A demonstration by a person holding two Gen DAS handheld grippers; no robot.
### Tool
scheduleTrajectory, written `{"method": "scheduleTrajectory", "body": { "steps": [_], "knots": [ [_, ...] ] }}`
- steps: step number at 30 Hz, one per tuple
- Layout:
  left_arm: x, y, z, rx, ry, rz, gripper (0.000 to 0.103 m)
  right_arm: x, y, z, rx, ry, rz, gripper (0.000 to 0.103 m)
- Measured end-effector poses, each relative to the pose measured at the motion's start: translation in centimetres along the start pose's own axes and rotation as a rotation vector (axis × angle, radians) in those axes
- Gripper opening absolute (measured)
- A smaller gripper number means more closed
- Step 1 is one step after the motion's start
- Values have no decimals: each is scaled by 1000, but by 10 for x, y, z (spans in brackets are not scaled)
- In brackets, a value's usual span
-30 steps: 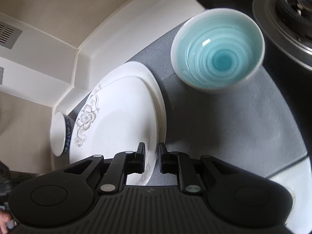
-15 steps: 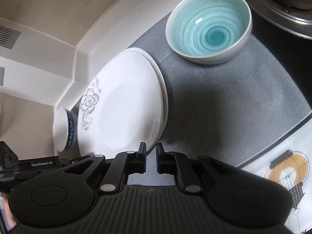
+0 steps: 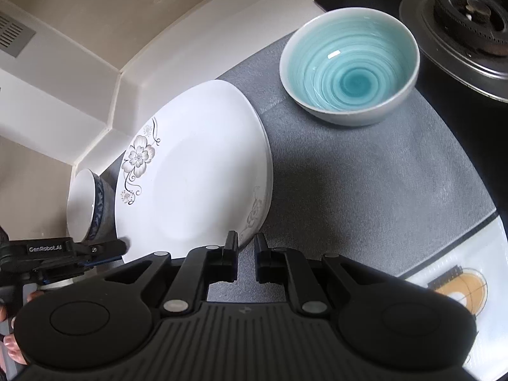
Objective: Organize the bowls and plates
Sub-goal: 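Move both grippers to the round brown plate and grip its rim, then lift the brown plate and carry it over the stacked white plates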
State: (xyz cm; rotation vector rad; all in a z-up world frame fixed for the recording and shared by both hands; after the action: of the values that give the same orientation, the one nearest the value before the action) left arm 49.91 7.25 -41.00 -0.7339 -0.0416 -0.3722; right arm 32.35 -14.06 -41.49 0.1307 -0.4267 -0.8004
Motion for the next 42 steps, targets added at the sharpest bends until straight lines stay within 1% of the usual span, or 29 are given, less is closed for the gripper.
{"method": "scheduleTrajectory", "body": {
  "steps": [1, 3, 5, 7, 9, 10, 11, 12, 13, 14, 15, 16, 17, 18, 20, 22, 24, 28, 30, 33, 34, 35, 36, 37, 38, 39, 40, 41, 42],
  "knots": [
    [0, -1, -1, 8, 2, -8, 14, 1, 2, 0, -1, 2, 28, 12],
    [-1, -5, 0, 20, 3, -33, 14, 1, -1, 7, -5, 1, 38, 12],
    [-6, -8, 4, 14, 2, -47, 14, -3, 0, 17, 30, -2, 58, 13],
    [-16, -10, 10, 15, -9, -48, 14, -18, 3, 24, 63, 23, 85, 14],
    [-29, -13, 18, 51, -35, -60, 14, -40, 5, 28, 84, 49, 133, 25],
    [-37, -17, 21, 74, -46, -84, 14, -51, 5, 28, 96, 58, 155, 44],
    [-45, -22, 23, 84, -51, -111, 17, -64, 5, 27, 103, 67, 177, 61],
    [-53, -27, 25, 83, -53, -128, 26, -76, 5, 24, 101, 80, 194, 64],
    [-61, -32, 25, 74, -51, -132, 32, -86, 6, 20, 98, 98, 207, 65],
    [-68, -36, 26, 64, -45, -133, 44, -96, 5, 16, 88, 115, 222, 65],
    [-74, -39, 25, 57, -37, -135, 50, -104, 4, 12, 66, 125, 240, 63],
    [-80, -40, 25, 62, -29, -135, 51, -112, 4, 8, 36, 129, 265, 51],
    [-85, -40, 24, 75, -20, -134, 51, -116, 3, 7, -2, 110, 299, 19],
    [-89, -41, 23, 88, -9, -137, 51, -116, 1, 7, -40, 78, 320, 6],
    [-97, -43, 23, 106, 4, -145, 51, -109, -8, 11, -59, 36, 299, 5],
    [-104, -47, 21, 125, 12, -152, 51, -100, -23, 17, -101, 2, 275, 5],
    [-112, -53, 14, 121, 47, -167, 51, -91, -38, 23, -140, -26, 260, 5],
    [-119, -63, -3, 121, 82, -159, 49, -79, -65, 32, -126, -49, 188, 5],
    [-123, -64, -10, 130, 101, -146, 48, -77, -76, 33, -103, -49, 156, 6],
    [-130, -62, -26, 140, 151, -108, 40, -81, -89, 30, -40, -28, 100, 8],
    [-132, -60, -32, 136, 169, -84, 40, -83, -90, 30, -19, -19, 95, 10],
    [-134, -58, -38, 141, 185, -63, 35, -84, -91, 29, 1, -11, 95, 16],
    [-136, -54, -44, 163, 196, -43, 33, -85, -91, 28, 25, -7, 102, 19],
    [-137, -50, -48, 184, 198, -25, 33, -84, -87, 27, 51, -6, 116, 25],
    [-139, -48, -52, 184, 197, -10, 31, -85, -85, 26, 72, -1, 136, 29],
    [-141, -48, -56, 175, 201, 5, 27, -87, -83, 24, 84, 6, 156, 31],
    [-142, -48, -58, 175, 198, 15, 27, -88, -83, 24, 88, 9, 170, 32],
    [-144, -50, -58, 181, 185, 15, 23, -88, -83, 23, 94, 11, 178, 32],
    [-145, -52, -58, 180, 176, 12, 16, -88, -83, 22, 103, 14, 178, 32]
  ]
}}
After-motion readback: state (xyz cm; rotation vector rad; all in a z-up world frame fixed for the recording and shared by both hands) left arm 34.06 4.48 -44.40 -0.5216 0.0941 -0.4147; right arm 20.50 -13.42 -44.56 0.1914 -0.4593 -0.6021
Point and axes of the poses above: each gripper's, at about its wrist camera, not at the fingertips, and z roughly against the way its jaws point, y to its left, x to its top, the point moved 7 cm from there along -z, roughly the way its jaws point, and after that the axes turned 15 degrees about -x, right-handed, at the moved point
